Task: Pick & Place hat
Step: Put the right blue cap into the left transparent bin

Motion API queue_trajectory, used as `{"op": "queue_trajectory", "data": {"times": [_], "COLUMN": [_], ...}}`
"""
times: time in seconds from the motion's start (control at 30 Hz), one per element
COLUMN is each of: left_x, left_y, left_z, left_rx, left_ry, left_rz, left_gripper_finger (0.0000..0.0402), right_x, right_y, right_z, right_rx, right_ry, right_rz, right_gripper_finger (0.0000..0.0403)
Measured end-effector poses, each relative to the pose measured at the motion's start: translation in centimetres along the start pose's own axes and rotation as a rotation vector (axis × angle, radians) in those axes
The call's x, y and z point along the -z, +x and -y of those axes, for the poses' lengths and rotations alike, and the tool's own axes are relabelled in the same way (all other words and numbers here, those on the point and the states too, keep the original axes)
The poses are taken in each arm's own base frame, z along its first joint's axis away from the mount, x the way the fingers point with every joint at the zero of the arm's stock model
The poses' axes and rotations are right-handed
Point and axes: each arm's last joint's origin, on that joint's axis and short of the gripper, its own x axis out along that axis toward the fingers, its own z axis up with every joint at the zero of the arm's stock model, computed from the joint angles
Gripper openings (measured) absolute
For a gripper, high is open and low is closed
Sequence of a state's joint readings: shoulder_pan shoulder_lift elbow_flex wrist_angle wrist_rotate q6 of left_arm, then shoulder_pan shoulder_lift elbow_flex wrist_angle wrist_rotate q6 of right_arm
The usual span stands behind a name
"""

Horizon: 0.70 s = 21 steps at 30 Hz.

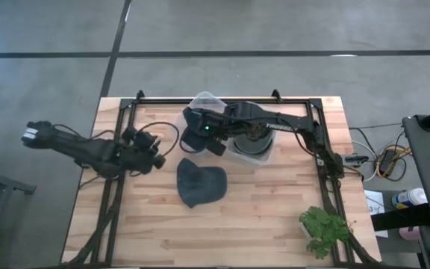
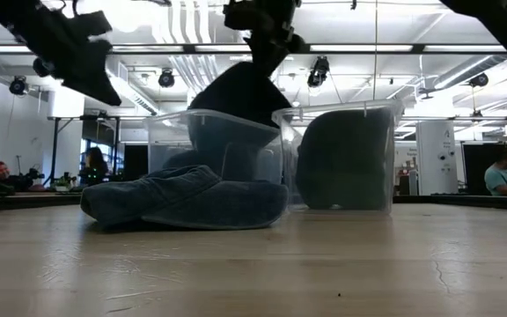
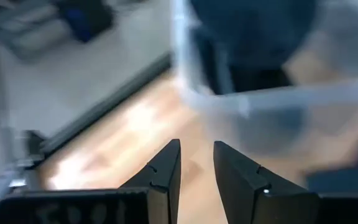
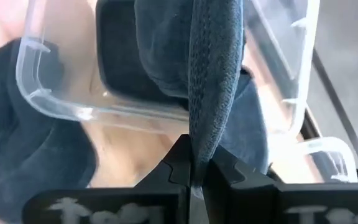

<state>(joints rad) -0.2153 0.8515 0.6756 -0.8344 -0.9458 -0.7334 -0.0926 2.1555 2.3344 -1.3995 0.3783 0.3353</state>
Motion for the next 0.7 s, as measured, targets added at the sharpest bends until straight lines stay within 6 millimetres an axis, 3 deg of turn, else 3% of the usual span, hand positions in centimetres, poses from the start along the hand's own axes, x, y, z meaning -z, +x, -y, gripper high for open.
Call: {"op": "queue_trajectory", "data": {"times": [0.13,0.23,0.43,0.57,0.7], "left_x": [-0.6,-1.1,-3.8,-5.8,-6.3], "left_y": [1.0,1.7,3.8,5.6,8.2], "left_z": [-1.2,-2.1,-3.9,-6.3,-9.0], "left_rx": [-0.146,-0.158,0.005,0.070,0.182], "left_ry": [-0.051,-0.079,-0.293,-0.422,-0.476], "left_rz": [0.045,0.014,0.026,0.102,0.066], "left_gripper_finger": [0.0090,0.0090,0.0085,0.0077,0.0073], "right_x": [-0.3,-0.3,-0.3,-0.3,-0.2], "right_y": [-0.1,-0.1,-0.4,-0.9,-0.9], "right_z": [-0.4,-0.4,-1.2,-1.5,-1.2], "right_rx": [0.002,-0.020,-0.018,-0.021,-0.015], "right_ry": [0.014,0.013,0.014,0.037,0.061], "right_rz": [0.042,0.037,0.068,0.099,0.078], "right_gripper_finger": [0.0014,0.0014,0.0013,0.0013,0.0013]}}
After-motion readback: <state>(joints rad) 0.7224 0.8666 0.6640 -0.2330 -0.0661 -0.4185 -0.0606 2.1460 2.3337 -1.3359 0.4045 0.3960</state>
